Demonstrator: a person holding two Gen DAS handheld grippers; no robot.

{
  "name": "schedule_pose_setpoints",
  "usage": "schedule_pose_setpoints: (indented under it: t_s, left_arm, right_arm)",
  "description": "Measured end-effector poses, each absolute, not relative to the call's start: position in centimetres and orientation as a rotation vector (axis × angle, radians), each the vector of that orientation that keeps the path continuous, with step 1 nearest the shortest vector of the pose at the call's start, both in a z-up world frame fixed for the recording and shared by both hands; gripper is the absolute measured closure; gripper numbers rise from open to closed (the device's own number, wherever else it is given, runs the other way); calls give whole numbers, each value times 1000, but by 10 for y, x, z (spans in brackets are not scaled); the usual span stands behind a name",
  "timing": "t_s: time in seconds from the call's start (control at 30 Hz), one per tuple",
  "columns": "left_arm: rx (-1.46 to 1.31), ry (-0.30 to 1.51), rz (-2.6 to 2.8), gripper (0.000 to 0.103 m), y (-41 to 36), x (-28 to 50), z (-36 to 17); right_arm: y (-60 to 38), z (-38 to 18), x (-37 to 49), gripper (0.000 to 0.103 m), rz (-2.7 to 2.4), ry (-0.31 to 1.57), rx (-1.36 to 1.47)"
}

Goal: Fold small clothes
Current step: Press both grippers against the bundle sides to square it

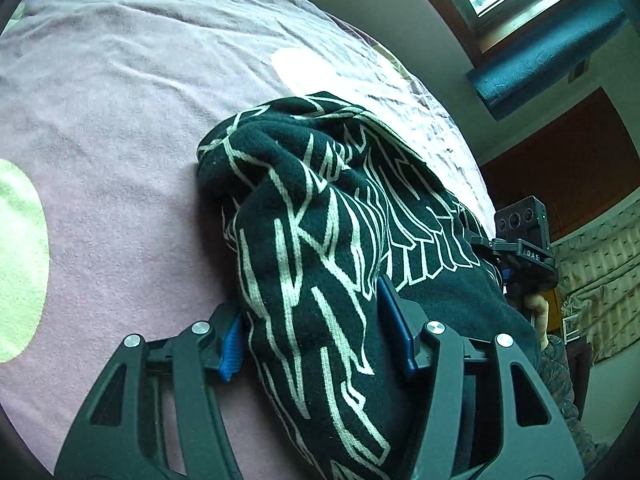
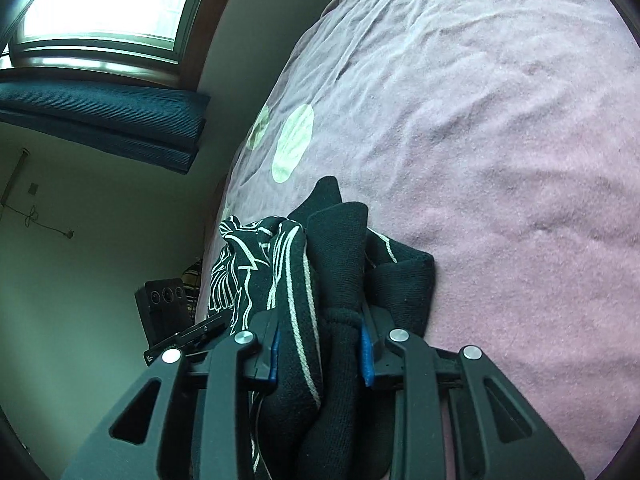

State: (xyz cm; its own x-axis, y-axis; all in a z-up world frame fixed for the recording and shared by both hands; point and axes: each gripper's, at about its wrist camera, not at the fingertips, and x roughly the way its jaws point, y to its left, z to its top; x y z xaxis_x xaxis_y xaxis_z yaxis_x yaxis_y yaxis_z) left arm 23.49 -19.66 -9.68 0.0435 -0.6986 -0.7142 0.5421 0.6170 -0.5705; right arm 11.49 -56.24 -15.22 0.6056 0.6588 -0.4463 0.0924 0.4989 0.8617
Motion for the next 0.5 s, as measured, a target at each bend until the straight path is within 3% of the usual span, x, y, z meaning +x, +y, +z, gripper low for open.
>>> schedule_pose_setpoints:
  t_s: [0.13,0.2,0.27,0.37,0.5]
  left_arm:
    - [-144,1189,-963,40,-197,234,-96]
    - [-161,1194,-987,32,-197,233,-93]
    - [-176,1200,-1016,14,-193,230,-91]
    - [-204,1207,-1037,11,-178,222,-91]
    - [-311,1223,-1032,9,-149,210,-94]
  right_arm:
    - [-564,-153,113,68,411,869,1021]
    - [-568,-155,111,60,437,848,1068]
    - [-576,-156,104,46,463,827,1131]
    - [-585,-149,85,31,462,816,1136]
    - [-590,-138,46,27,402,850,1045]
